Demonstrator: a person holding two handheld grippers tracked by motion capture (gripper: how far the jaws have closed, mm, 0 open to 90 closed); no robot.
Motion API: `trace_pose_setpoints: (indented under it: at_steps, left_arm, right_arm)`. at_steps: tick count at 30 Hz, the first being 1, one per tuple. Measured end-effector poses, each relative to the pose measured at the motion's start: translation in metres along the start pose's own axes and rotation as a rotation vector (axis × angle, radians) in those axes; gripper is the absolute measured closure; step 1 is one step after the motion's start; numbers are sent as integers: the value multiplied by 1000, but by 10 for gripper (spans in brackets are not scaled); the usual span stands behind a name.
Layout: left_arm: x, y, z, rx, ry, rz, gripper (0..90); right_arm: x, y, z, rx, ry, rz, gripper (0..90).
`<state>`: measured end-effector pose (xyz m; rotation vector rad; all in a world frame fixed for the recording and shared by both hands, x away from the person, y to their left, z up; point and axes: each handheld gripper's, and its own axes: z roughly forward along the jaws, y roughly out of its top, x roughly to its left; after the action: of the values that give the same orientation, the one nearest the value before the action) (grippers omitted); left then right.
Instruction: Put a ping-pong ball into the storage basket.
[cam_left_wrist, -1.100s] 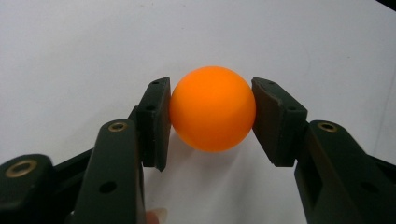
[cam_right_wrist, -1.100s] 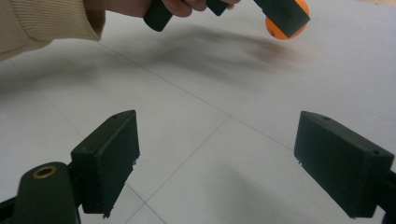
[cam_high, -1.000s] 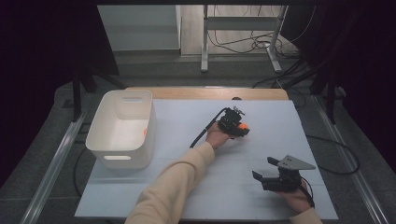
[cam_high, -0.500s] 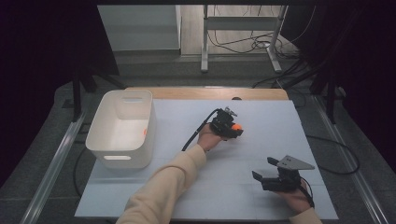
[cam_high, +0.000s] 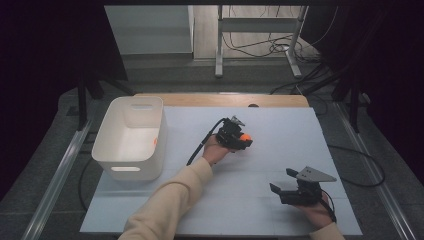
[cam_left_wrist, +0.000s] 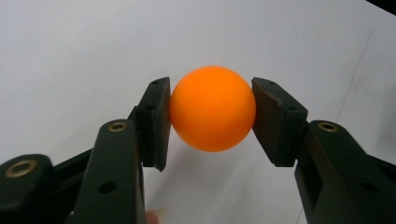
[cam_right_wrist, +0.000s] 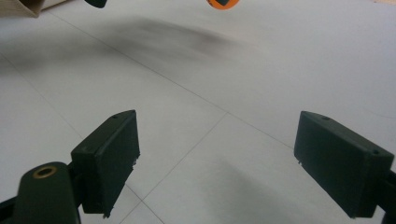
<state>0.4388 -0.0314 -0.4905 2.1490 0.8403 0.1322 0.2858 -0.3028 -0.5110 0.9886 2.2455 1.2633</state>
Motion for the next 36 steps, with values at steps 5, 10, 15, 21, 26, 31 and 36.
trace_pose_setpoints:
  at_steps: [5, 10, 15, 21, 26, 31, 36]
  left_arm:
    - [0, -3, -7, -4, 1, 5, 504]
    - [-1, -5, -11, -2, 5, 16, 504]
    - [-2, -6, -16, -4, 3, 20, 504]
    - [-6, -8, -23, -20, -7, 26, 504]
    - [-8, -11, -31, -30, -9, 29, 504]
    - [-8, -14, -40, -37, -9, 31, 504]
    - [-9, -16, -49, -45, -10, 34, 504]
  right_arm:
    - [0, 0, 0, 0, -1, -1, 146]
    - [0, 0, 0, -2, -1, 0, 145]
    - [0, 0, 0, 1, -3, -1, 146]
    - [0, 0, -1, -1, -2, 0, 146]
    - [0, 0, 0, 1, -2, -1, 145]
    - [0, 0, 0, 2, -5, -1, 146]
    - [0, -1, 0, 4, -7, -1, 146]
